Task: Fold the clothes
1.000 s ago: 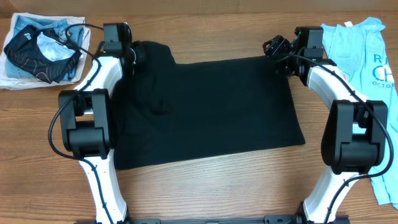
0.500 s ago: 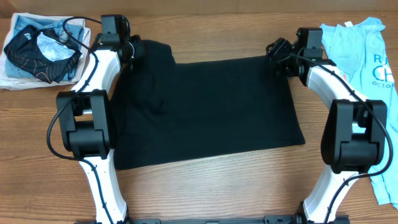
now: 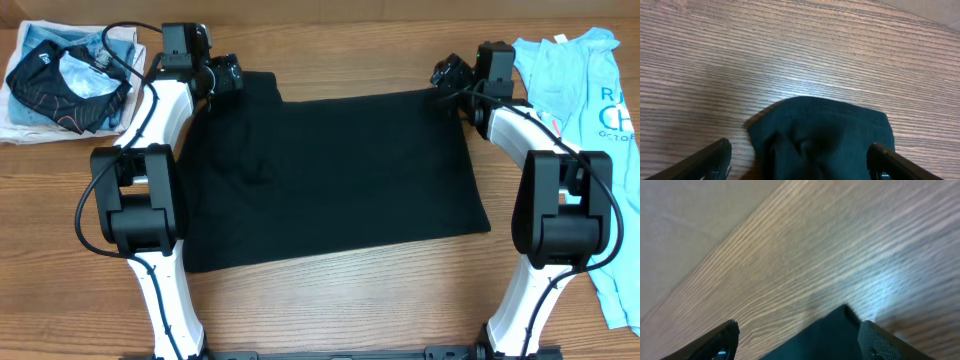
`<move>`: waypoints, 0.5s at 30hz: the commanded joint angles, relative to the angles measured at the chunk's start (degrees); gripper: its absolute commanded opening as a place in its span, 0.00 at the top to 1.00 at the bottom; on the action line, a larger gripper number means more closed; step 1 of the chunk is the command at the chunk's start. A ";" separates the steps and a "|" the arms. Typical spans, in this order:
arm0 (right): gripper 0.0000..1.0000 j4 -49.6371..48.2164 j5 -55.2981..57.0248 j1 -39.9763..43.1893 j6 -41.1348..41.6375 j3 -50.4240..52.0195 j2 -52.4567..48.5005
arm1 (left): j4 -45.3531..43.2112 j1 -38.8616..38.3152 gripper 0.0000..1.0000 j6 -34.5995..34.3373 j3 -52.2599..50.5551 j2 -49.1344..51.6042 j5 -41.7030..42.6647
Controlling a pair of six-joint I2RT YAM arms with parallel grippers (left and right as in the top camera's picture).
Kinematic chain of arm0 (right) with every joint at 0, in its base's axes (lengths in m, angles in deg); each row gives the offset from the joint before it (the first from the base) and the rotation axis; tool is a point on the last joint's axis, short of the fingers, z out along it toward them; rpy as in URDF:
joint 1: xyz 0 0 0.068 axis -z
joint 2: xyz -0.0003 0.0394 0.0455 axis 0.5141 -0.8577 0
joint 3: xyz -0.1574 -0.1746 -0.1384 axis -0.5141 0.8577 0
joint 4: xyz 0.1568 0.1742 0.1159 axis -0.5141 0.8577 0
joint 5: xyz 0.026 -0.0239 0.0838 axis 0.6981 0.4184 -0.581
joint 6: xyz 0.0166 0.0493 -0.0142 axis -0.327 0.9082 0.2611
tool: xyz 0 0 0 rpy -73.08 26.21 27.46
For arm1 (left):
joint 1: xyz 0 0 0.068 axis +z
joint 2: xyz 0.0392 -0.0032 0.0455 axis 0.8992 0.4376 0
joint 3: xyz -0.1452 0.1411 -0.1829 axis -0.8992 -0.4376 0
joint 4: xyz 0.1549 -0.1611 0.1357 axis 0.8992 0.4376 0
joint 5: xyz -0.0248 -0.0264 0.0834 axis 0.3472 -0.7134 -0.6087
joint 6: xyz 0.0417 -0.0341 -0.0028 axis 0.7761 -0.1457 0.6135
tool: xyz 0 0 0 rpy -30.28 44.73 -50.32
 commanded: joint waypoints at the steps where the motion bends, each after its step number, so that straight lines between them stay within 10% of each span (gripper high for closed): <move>1: 0.18 -0.87 4.31 0.04 -6.56 -1.03 -0.28 | -0.20 0.35 0.11 2.80 1.66 0.72 -0.98; 15: 0.11 -3.32 5.79 0.04 -8.09 -1.68 -3.30 | -2.05 0.35 0.08 2.93 1.66 1.73 -1.14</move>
